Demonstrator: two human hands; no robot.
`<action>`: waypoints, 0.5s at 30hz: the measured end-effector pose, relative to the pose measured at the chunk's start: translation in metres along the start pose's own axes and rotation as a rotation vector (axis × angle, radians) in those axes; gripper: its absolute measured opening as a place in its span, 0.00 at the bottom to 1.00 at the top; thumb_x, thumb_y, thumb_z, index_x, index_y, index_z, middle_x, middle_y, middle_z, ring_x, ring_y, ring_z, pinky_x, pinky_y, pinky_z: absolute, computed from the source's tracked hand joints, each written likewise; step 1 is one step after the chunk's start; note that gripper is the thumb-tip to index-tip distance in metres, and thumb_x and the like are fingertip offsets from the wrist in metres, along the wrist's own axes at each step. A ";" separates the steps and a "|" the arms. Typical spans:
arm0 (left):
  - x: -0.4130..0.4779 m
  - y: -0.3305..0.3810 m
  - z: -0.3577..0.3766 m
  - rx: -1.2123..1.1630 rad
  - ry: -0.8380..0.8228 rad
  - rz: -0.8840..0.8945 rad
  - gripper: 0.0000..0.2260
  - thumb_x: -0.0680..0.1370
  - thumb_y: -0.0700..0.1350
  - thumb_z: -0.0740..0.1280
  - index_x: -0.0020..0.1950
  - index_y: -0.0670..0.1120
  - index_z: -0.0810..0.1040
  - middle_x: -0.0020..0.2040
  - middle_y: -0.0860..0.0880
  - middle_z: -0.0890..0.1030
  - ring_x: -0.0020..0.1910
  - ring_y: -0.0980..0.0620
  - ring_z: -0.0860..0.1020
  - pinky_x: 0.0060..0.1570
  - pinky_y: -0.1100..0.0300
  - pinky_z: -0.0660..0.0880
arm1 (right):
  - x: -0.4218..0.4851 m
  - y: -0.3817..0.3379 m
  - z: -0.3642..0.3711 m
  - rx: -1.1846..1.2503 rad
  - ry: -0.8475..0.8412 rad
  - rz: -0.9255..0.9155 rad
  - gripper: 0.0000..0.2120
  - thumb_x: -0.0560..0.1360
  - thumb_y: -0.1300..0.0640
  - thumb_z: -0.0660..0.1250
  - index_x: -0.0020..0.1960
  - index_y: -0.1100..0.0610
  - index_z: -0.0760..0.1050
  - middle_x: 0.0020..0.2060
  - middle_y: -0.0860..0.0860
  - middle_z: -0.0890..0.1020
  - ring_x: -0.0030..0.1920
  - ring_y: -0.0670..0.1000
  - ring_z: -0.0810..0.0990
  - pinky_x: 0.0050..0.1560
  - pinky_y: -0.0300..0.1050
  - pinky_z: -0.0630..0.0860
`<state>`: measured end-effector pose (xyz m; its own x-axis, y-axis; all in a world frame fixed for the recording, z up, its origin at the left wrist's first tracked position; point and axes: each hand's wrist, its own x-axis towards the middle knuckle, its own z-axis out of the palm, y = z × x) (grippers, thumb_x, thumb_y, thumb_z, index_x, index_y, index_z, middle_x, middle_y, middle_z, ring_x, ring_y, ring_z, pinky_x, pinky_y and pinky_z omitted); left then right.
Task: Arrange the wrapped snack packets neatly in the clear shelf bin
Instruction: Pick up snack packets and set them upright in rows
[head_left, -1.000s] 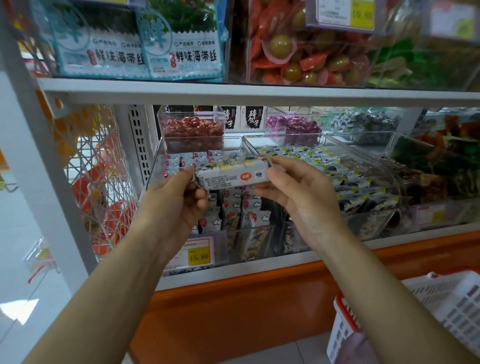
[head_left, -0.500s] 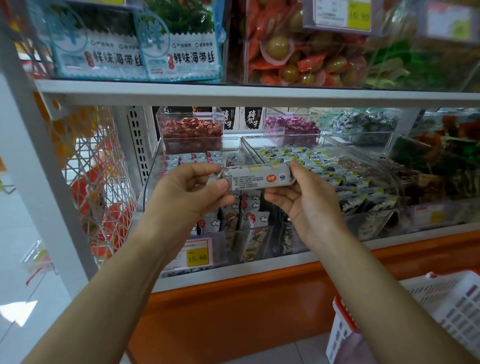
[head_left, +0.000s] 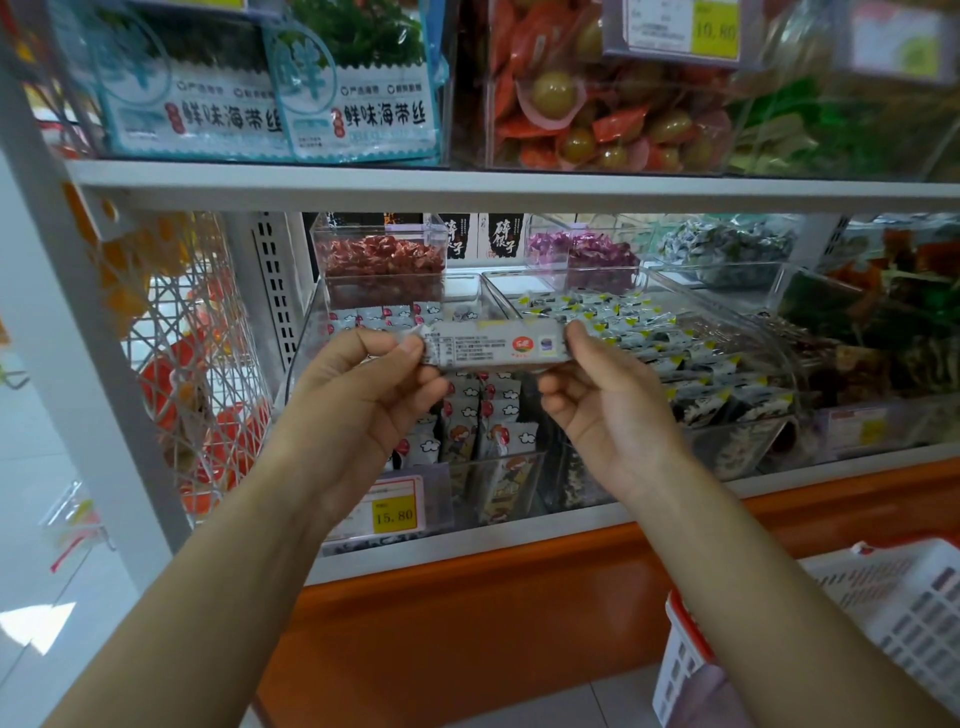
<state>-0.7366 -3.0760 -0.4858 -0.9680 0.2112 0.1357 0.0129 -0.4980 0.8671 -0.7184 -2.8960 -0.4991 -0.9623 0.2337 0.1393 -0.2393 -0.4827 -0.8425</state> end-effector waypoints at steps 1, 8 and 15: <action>0.001 0.000 -0.001 -0.001 0.007 -0.014 0.07 0.75 0.36 0.63 0.37 0.42 0.74 0.30 0.51 0.78 0.31 0.57 0.78 0.34 0.66 0.77 | 0.000 0.000 -0.001 -0.007 -0.013 -0.004 0.08 0.75 0.58 0.64 0.43 0.61 0.79 0.30 0.53 0.82 0.27 0.45 0.78 0.25 0.35 0.73; 0.003 0.006 -0.006 0.123 -0.041 -0.075 0.11 0.73 0.41 0.67 0.54 0.41 0.77 0.43 0.47 0.79 0.38 0.55 0.80 0.38 0.65 0.78 | -0.001 -0.001 -0.004 -0.230 -0.098 -0.134 0.10 0.77 0.68 0.60 0.46 0.58 0.79 0.43 0.56 0.81 0.38 0.51 0.81 0.37 0.39 0.79; 0.001 0.002 -0.006 0.319 -0.056 -0.054 0.14 0.74 0.40 0.66 0.59 0.40 0.75 0.52 0.41 0.79 0.48 0.49 0.81 0.43 0.63 0.79 | 0.000 0.003 -0.004 -0.477 -0.108 -0.291 0.11 0.73 0.68 0.63 0.41 0.54 0.79 0.50 0.51 0.83 0.52 0.54 0.81 0.49 0.50 0.81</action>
<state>-0.7391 -3.0820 -0.4864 -0.9541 0.2807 0.1044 0.0488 -0.1981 0.9790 -0.7187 -2.8937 -0.5039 -0.8792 0.2001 0.4323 -0.4357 0.0295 -0.8996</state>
